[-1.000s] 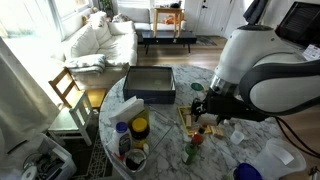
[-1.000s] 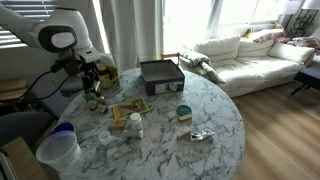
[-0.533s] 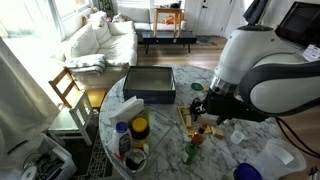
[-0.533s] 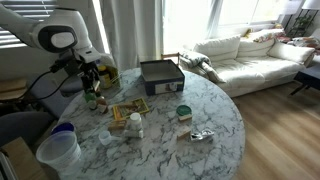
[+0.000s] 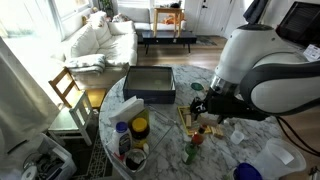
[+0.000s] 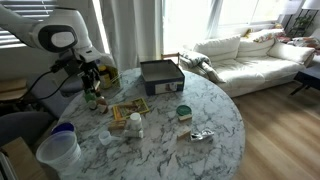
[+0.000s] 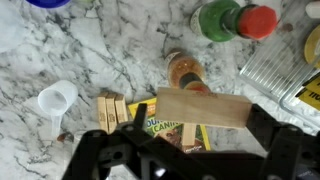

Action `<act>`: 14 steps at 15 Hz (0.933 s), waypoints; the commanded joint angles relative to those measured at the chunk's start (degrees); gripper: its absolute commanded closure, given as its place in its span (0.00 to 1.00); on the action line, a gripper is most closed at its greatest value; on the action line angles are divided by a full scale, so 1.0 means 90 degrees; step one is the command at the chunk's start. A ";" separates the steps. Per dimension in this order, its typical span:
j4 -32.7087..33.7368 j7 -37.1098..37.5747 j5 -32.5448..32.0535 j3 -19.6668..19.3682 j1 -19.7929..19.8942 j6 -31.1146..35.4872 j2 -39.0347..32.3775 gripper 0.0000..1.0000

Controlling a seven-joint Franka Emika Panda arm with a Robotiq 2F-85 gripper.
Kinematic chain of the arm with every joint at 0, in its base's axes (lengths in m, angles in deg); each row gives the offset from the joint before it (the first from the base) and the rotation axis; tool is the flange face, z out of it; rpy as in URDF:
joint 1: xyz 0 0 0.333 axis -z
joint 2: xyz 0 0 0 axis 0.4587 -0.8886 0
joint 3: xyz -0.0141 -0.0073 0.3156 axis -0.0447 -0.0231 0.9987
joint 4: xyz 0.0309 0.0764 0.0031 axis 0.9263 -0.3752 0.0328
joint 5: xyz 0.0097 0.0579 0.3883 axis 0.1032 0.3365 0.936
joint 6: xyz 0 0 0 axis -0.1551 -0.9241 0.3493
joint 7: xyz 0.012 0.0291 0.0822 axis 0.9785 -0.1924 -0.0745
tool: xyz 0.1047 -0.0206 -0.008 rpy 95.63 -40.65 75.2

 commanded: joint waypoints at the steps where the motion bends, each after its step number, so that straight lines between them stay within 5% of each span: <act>1: 0.0089 -0.0072 -0.0092 0.0011 0.0154 -0.0288 0.0208 0.00; 7: 0.0514 -0.0233 0.0001 0.0018 0.0215 -0.0566 0.0223 0.00; 14: 0.1508 -0.3130 0.0718 -0.0266 0.0223 -0.2045 0.0339 0.00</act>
